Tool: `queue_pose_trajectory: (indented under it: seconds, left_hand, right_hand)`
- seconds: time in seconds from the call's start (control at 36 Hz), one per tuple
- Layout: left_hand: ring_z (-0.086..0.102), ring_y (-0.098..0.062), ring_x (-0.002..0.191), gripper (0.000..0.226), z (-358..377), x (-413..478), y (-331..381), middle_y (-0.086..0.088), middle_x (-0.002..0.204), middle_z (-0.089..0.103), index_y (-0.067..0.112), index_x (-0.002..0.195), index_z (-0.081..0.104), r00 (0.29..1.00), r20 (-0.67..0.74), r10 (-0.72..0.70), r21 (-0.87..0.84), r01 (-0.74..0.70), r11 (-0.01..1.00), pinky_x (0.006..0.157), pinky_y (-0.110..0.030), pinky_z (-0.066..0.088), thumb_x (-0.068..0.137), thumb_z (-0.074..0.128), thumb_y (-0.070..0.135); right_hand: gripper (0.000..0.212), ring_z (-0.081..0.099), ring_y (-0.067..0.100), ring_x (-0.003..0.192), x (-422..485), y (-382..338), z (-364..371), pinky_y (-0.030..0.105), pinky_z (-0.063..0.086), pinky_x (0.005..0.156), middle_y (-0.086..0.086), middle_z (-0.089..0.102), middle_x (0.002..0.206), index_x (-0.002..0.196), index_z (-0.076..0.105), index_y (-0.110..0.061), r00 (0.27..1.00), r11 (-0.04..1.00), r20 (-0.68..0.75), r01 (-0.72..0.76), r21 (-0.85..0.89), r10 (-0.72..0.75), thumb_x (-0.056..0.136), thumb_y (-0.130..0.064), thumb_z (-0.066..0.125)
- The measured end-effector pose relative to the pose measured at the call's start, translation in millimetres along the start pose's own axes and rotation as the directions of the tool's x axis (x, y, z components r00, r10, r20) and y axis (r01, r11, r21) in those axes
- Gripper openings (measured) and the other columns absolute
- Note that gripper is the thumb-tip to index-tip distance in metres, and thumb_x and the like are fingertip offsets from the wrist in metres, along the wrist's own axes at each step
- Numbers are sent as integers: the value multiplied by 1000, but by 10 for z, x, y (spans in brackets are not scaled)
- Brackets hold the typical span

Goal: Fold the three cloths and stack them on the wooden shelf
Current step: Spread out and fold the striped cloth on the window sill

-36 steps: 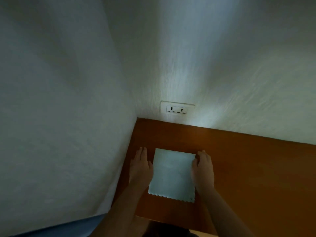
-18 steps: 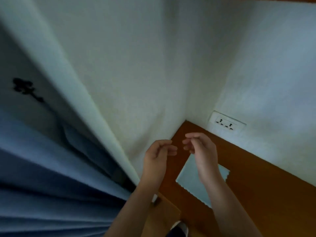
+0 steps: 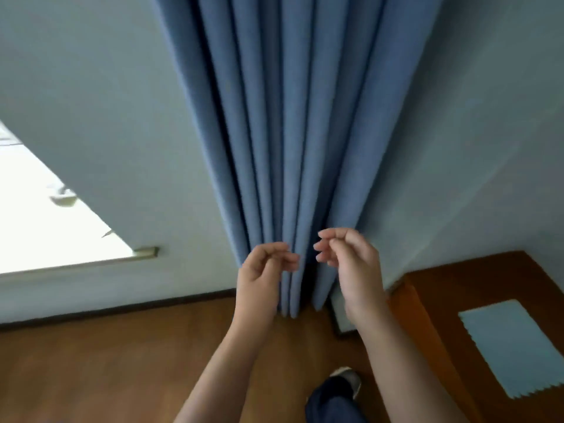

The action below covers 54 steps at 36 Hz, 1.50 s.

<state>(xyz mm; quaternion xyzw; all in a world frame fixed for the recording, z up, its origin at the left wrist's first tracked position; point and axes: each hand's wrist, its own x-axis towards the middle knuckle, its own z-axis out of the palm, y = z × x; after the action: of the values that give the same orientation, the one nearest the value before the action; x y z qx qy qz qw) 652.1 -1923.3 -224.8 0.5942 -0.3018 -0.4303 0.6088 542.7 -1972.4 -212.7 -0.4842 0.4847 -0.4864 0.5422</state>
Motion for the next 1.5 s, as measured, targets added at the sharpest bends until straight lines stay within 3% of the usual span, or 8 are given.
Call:
queue_pose_trajectory:
  seconds: [0.17,0.39,0.61,0.78,1.0,1.25,1.33,1.5]
  left_hand:
    - [65,-10,70,25,-1054,-88,90,-2,75,69,11,87,61,955,-295,32,-25,-41,999,60,-11,45,91,42,-6]
    - [65,-13,74,24,-2051,138,212,-7,81,68,4,95,61,830,-554,66,-21,-94,995,72,-21,53,94,39,-4]
    - [66,-7,72,26,-2935,549,557,-4,82,70,11,95,61,666,-743,57,-13,-99,995,61,-9,45,96,38,0]
    - [64,-1,67,28,-3629,679,619,-4,83,70,9,95,62,458,-888,27,-11,-80,997,58,-6,44,96,36,-1]
    - [66,-1,72,30,-4643,863,502,7,80,70,20,90,62,305,-946,-113,-107,37,994,71,-20,47,97,37,5]
    - [67,-1,74,29,-6241,1282,643,8,80,71,20,91,63,326,-938,-121,-118,30,993,75,-21,48,97,38,6]
    - [66,-2,75,29,-6725,1481,780,5,83,70,20,93,62,383,-916,-117,-106,50,993,72,-17,46,97,37,6]
    - [66,-2,73,29,-7510,2188,1037,2,84,70,16,94,61,503,-856,-123,-98,76,992,65,-12,44,95,36,2]
  right_hand:
    - [30,54,2,54,-232,70,1030,9,42,57,3,62,69,76,60,-14,961,999,274,-36,-6,37,91,4,41]
    - [31,55,3,54,-176,129,2331,9,42,54,2,63,70,76,60,-16,824,998,566,-3,-69,42,90,4,41]
    - [32,56,10,56,86,157,3702,12,43,54,2,64,69,76,62,-16,688,996,720,-56,-73,92,90,3,41]
    - [31,56,11,58,5,213,4543,10,42,52,5,63,71,77,62,-12,547,986,821,-126,-110,161,91,5,40]
    - [31,55,7,55,-223,498,5610,10,43,54,3,63,70,80,62,-12,418,971,877,-122,-204,237,91,4,38]
    - [33,54,12,57,-408,661,7211,11,42,52,6,62,70,76,62,-11,461,971,854,-117,-210,241,88,7,38]
    - [32,56,10,57,-392,603,7735,12,42,53,4,63,71,78,63,-12,474,974,851,-101,-203,226,88,6,38]
    - [31,56,7,57,-84,604,8507,15,41,56,-1,64,69,80,63,-14,611,976,761,-143,-164,218,89,4,38]
